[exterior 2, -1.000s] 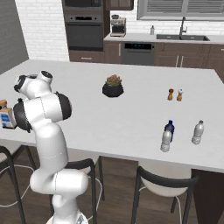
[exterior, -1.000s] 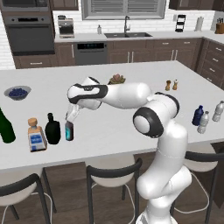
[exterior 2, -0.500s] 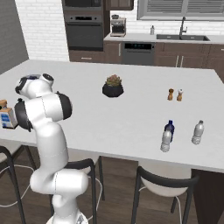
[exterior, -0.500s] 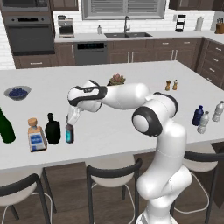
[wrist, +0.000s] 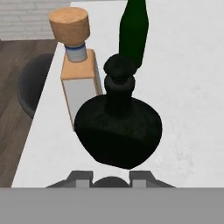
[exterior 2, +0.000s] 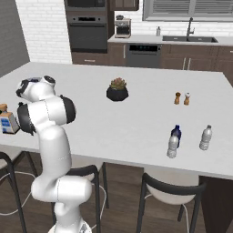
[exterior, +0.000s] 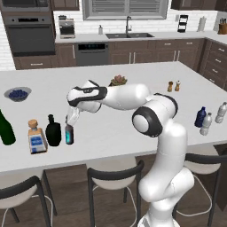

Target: Move the plastic bottles in the middle to the plastics group, and the glass bottles in the middle to the glass group.

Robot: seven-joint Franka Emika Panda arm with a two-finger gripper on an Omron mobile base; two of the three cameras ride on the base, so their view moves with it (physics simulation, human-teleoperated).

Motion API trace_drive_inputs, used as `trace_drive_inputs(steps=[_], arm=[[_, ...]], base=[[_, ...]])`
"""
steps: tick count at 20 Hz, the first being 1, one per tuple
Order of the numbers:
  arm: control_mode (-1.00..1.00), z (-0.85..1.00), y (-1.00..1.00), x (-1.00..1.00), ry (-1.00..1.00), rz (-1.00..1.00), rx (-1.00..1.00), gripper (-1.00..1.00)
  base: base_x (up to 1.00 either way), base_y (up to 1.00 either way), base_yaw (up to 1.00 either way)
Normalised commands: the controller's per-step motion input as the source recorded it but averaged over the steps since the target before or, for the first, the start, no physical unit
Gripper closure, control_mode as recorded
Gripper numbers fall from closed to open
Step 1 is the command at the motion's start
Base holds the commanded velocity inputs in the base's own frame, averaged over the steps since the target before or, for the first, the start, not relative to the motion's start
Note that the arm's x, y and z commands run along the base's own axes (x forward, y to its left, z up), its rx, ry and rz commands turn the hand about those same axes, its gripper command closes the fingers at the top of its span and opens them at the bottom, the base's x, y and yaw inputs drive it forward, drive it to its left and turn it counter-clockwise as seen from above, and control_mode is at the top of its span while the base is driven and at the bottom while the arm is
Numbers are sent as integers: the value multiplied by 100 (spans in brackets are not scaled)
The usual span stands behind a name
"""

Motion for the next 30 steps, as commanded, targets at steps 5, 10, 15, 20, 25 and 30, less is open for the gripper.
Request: trace_drive_inputs(steps=[5, 10, 15, 20, 25, 30], arm=[[-100, -1, 18, 8, 0, 0, 0, 100], [-100, -22, 4, 0, -5, 0, -1, 100], [-100, -16, 0, 0, -3, 0, 0, 100], [-100, 0, 0, 0, 0, 0, 0, -100], [-100, 4, -1, -1, 0, 0, 0, -100], [-100, 43, -14, -22, 0, 0, 0, -100]], base=[[0, 0, 0], [0, 0, 0], [0, 0, 0], [0, 0, 0], [0, 0, 0], [0, 0, 0]])
